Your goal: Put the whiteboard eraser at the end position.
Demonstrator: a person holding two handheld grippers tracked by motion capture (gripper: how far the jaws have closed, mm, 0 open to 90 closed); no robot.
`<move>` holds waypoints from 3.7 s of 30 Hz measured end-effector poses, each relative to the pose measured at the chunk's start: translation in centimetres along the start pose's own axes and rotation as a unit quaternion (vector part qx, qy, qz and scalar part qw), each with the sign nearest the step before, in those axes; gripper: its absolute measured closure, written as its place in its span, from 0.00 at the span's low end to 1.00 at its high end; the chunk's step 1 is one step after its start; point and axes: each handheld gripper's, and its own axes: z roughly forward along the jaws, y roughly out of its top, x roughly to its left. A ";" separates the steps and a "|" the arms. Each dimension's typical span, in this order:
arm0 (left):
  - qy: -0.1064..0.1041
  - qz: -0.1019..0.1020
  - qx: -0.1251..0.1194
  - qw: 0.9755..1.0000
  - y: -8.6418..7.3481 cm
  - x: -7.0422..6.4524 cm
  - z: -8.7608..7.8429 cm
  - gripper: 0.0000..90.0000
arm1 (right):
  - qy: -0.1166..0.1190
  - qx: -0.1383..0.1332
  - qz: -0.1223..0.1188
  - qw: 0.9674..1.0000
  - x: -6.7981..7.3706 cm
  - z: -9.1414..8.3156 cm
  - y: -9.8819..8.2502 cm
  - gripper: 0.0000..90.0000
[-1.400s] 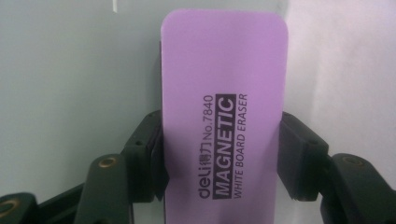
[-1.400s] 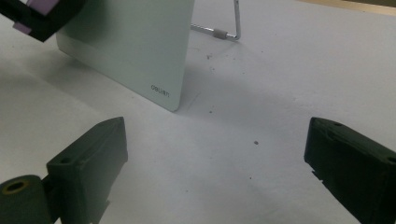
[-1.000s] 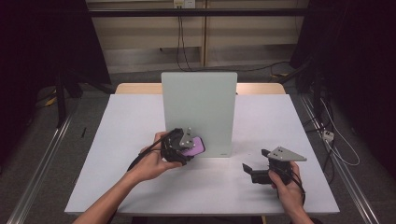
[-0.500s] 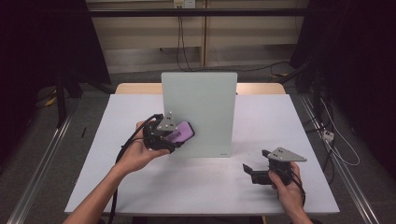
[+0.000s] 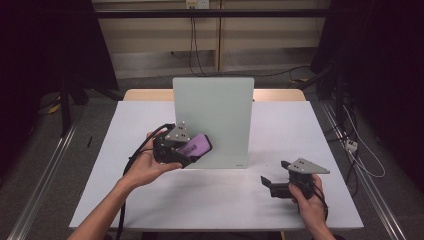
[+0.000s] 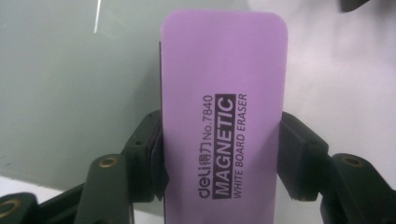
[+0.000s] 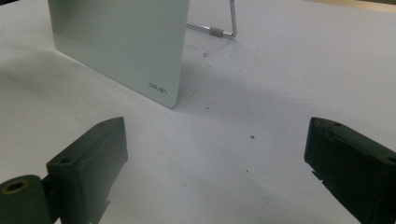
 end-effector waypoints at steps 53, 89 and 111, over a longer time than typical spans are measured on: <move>-0.118 0.015 0.118 0.986 0.7 -5.4 5.2 0.46 | 0.016 0.000 -0.009 1.000 0.2 0.5 0.3 0.07; -0.145 -0.005 0.144 0.979 -0.5 -6.4 9.4 0.45 | 0.018 0.000 -0.013 1.000 0.2 0.5 0.3 0.07; -0.139 -0.044 0.112 0.983 -1.3 -6.0 9.4 0.30 | 0.017 0.000 -0.010 1.000 0.2 0.5 0.3 0.07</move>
